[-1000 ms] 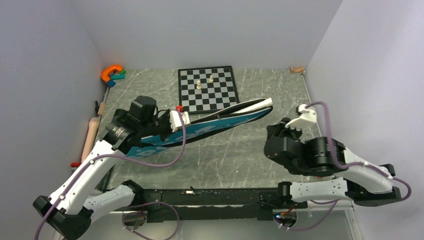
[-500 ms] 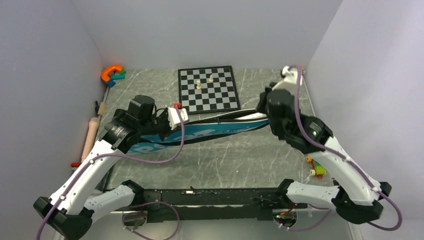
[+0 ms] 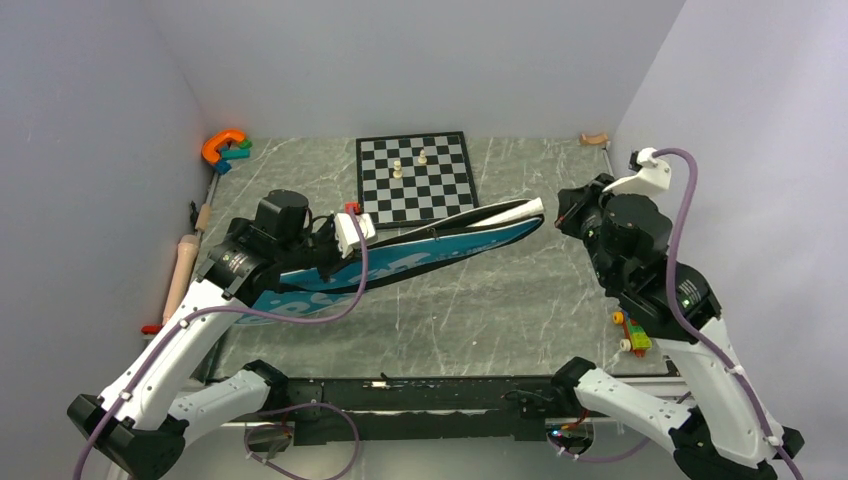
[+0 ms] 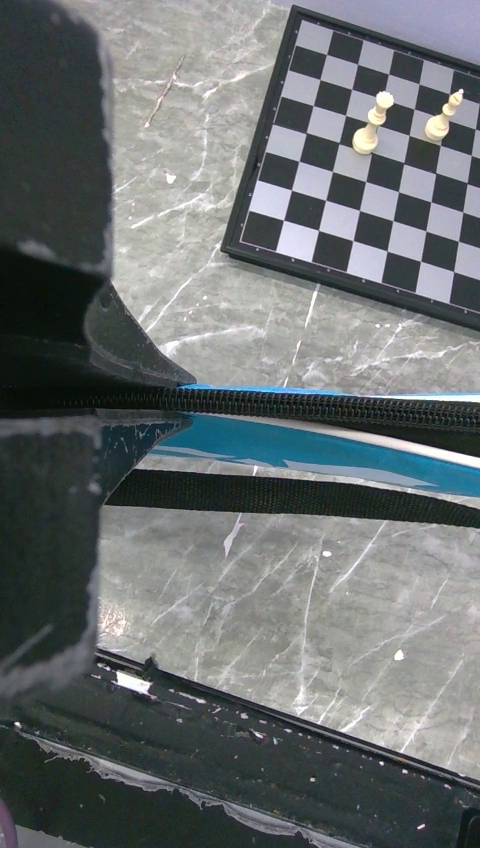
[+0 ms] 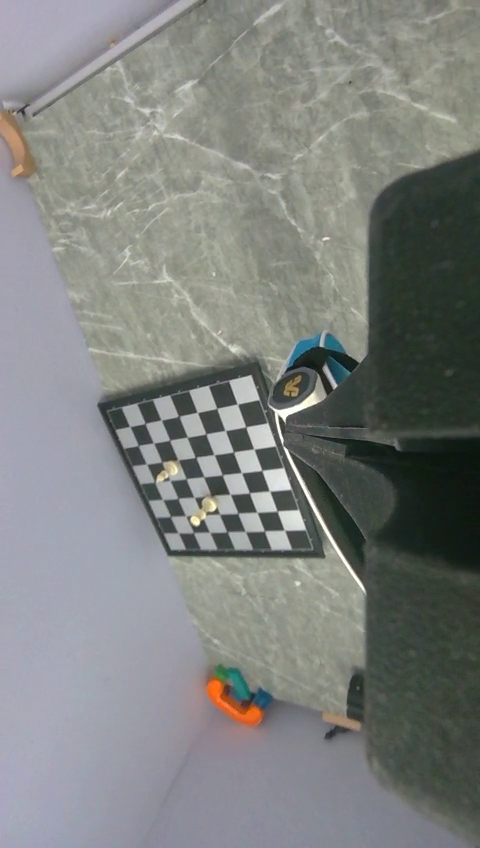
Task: Pack up the badminton gear
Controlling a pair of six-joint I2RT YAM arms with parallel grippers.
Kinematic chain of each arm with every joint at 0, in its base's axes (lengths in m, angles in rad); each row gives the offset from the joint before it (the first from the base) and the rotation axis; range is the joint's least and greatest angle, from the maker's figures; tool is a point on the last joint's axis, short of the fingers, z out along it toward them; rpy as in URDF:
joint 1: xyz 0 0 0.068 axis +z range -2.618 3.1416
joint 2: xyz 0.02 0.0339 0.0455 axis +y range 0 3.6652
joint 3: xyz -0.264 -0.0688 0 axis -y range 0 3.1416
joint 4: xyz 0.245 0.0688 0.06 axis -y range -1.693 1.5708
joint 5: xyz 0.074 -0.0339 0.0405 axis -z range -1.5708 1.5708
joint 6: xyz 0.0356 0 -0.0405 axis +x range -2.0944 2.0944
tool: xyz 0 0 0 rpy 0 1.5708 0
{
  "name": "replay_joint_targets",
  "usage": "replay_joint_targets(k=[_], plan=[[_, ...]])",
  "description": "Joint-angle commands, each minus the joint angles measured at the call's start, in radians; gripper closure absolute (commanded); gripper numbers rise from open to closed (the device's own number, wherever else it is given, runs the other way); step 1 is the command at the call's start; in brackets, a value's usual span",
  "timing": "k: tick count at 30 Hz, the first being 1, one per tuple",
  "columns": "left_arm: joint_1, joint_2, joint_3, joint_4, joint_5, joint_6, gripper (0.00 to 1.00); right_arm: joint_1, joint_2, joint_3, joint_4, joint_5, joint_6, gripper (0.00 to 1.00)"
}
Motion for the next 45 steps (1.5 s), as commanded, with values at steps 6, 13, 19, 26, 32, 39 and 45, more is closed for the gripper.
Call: replay_joint_targets(k=[6, 13, 19, 26, 32, 39, 45], plan=[[0.004, -0.036, 0.053, 0.109, 0.059, -0.016, 1.00, -0.125, 0.042, -0.087, 0.007, -0.080, -0.004, 1.00], [0.004, -0.031, 0.063, 0.103, 0.063, -0.017, 1.00, -0.208, 0.037, -0.114, 0.007, -0.197, 0.014, 1.00], [0.004, -0.024, 0.075, 0.100, 0.067, -0.016, 1.00, -0.209, 0.036, -0.136, 0.015, -0.276, 0.041, 1.00], [0.004, -0.013, 0.086, 0.102, 0.074, -0.017, 1.00, -0.207, 0.040, -0.188, 0.031, -0.375, 0.098, 1.00], [0.004, -0.010, 0.079, 0.113, 0.085, -0.029, 1.00, -0.205, 0.022, -0.235, 0.057, -0.432, 0.134, 1.00], [0.004, -0.007, 0.083, 0.112, 0.095, -0.036, 1.00, -0.205, 0.024, -0.263, 0.065, -0.458, 0.134, 1.00], [0.004, -0.017, 0.073, 0.103, 0.090, -0.029, 1.00, -0.207, 0.027, -0.089, -0.094, -0.241, 0.028, 0.60]])
